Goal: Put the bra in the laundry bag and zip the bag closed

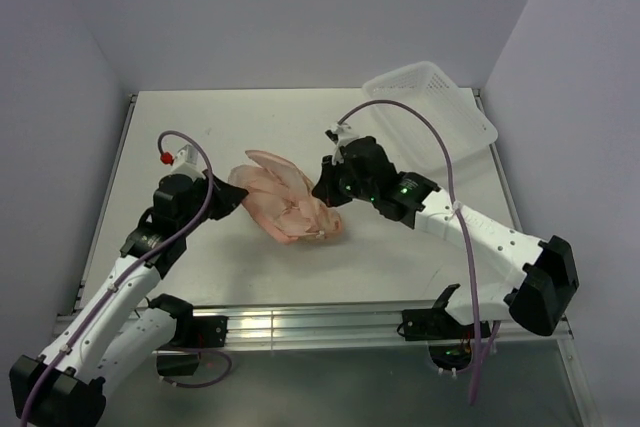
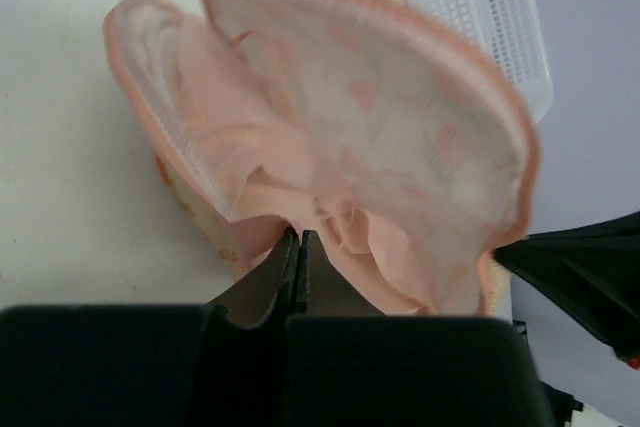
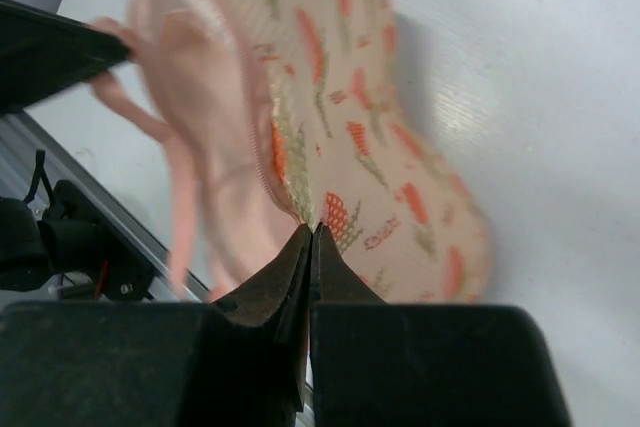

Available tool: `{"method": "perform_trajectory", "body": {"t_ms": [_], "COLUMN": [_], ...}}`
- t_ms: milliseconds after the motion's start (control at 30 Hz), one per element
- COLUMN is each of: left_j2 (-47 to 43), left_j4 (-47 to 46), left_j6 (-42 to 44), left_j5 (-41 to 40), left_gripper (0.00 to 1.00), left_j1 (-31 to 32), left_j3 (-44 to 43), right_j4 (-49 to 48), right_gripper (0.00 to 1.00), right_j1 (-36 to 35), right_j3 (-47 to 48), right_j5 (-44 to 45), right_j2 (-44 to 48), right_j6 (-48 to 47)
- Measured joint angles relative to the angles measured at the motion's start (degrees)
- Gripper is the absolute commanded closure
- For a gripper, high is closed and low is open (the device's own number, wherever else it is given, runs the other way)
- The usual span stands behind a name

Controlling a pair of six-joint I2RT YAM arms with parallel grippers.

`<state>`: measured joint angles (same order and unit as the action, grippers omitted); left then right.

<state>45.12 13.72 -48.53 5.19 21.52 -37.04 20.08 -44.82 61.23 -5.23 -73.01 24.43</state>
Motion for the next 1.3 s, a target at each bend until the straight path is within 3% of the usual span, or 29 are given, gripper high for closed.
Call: {"method": "perform_trajectory", "body": {"t_ms": [133, 200, 233, 267, 300, 333, 400, 600, 633, 667, 733, 800, 900, 1033, 1167, 1300], "left_j2": [-2.6, -3.0, -3.0, -3.0, -3.1, -3.5, -5.0, -11.1, -11.6, -12.0, -12.6, -12.6, -11.7, -7.9, 2.2, 18.1], "left_j4": [-2.0, -1.8, -1.8, -1.7, -1.6, -1.3, 0.2, 2.4, 3.1, 3.9, 5.3, 6.4, 6.3, 3.9, 1.7, 0.6], "left_j6": [-0.5, -0.5, -0.5, -0.4, -0.2, -0.3, -0.5, -0.8, -0.9, -0.9, -1.3, -1.7, -3.0, -7.9, -14.0, -19.3], "left_j5": [-0.1, -0.3, -0.5, -0.8, -1.3, -1.7, -2.5, -3.3, -3.6, -3.8, -5.2, -6.7, -11.4, -22.8, -34.7, -42.8], "left_gripper": [0.99, 0.86, 0.77, 0.59, 0.53, 0.48, 0.43, 0.43, 0.47, 0.58, 0.64, 0.78, 0.85, 0.87, 0.78, 0.67], "left_j1": [0.0, 0.0, 0.0, 0.0, 0.0, 0.0, 0.0, 0.9, 1.3, 1.8, 3.9, 6.9, 17.4, 40.1, 57.2, 64.8], "left_j3": [8.3, 11.3, 12.4, 13.4, 14.2, 14.7, 15.0, 14.8, 14.7, 14.6, 14.0, 13.2, 11.8, 11.1, 9.2, 3.1], "right_j4": [-5.0, -7.5, -8.0, -8.0, -7.8, -7.3, -6.7, -10.1, -11.7, -13.4, -16.5, -19.7, -21.8, -25.0, -32.2, -38.9], "right_gripper": [1.0, 1.0, 0.91, 0.75, 0.58, 0.31, 0.17, 0.14, 0.15, 0.15, 0.2, 0.26, 0.26, 0.22, 0.2, 0.23], "right_j1": [-7.2, -10.5, -12.1, -13.4, -14.1, -14.8, -15.1, -14.9, -14.8, -14.8, -14.8, -14.8, -14.8, -14.8, -14.8, -14.8], "right_j3": [-0.1, -1.4, -2.1, -2.8, -3.2, -3.5, -4.4, -14.3, -17.4, -20.6, -28.2, -36.3, -45.7, -52.3, -53.4, -53.4], "right_j5": [5.3, 7.1, 7.8, 8.7, 9.2, 9.7, 10.5, 12.2, 12.9, 13.5, 15.4, 17.2, 19.6, 20.2, 19.4, 18.8], "right_j2": [-5.3, -9.6, -11.8, -13.8, -15.1, -16.2, -16.2, -4.5, -1.0, 2.6, 10.4, 17.3, 23.6, 25.6, 23.6, 20.3], "right_j6": [-0.7, -1.1, -1.4, -1.6, -1.6, -1.8, -2.1, 3.3, 5.6, 8.0, 13.4, 19.6, 27.6, 36.1, 41.3, 43.6]}}
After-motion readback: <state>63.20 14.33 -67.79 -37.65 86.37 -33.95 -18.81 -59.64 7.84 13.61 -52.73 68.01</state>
